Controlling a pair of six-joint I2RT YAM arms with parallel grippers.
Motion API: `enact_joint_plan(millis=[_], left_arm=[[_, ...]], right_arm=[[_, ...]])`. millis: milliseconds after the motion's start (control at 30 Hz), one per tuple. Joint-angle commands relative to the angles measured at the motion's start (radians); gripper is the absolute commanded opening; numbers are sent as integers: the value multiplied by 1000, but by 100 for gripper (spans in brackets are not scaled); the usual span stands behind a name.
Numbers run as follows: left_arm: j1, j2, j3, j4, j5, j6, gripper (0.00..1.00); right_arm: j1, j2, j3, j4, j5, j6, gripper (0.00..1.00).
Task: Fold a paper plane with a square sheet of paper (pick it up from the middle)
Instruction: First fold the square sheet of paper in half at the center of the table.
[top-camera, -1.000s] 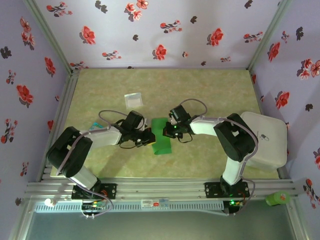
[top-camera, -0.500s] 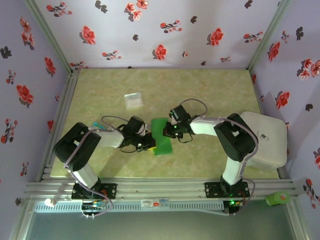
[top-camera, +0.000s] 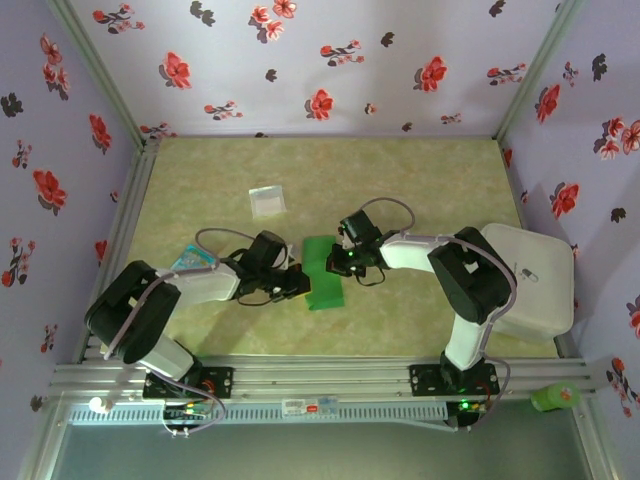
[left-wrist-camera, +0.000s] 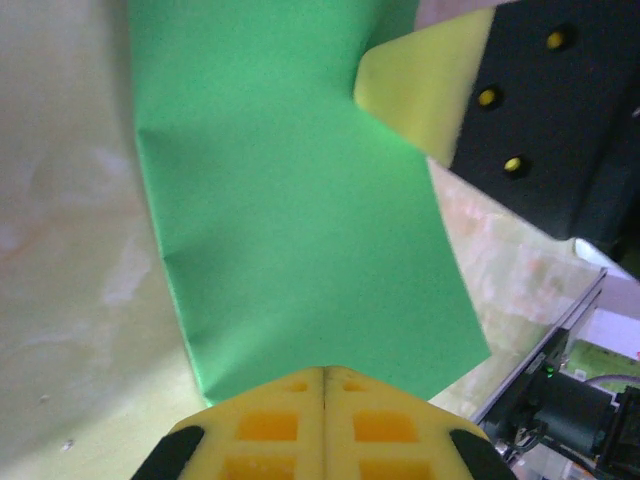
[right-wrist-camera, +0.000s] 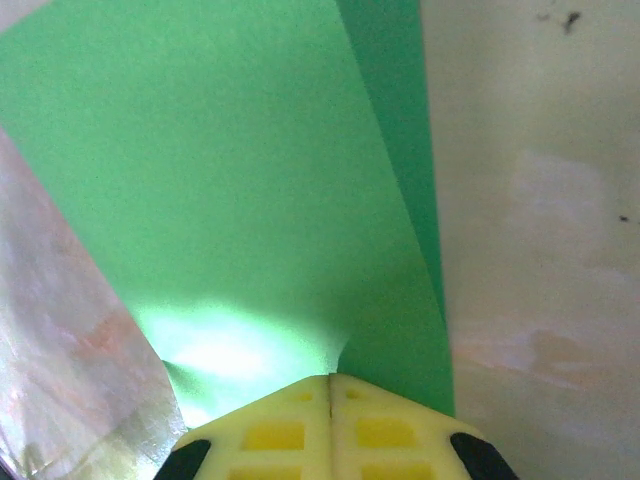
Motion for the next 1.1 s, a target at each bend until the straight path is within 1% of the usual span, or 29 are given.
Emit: enact_joint_plan(millis=[0,133,300,400,533,833,1067], left_arm=[[-9,17,14,45,-1,-37,0],[-24,73,15,71,25,-41,0],[-35,107,-23,68,24,-22,0],[-36,101,-37,36,23,4,0],[-44,84,-25,-62,10,60,0],[-83,73,-1,-175,-18,128,1],[-116,53,-13,-210,-47,124,1]], right_arm=[[-6,37,-49,-152,120,12,0],[-6,38,-51,-150,122,14,0],[-5,40,-62,-145,126,18,0],[-5,43,-67,-144,129,20,0],[-4,42,-71,-142,132,21,0],[-5,46,-68,-144,134,21,0],[-6,47,-68,-145,134,20,0]])
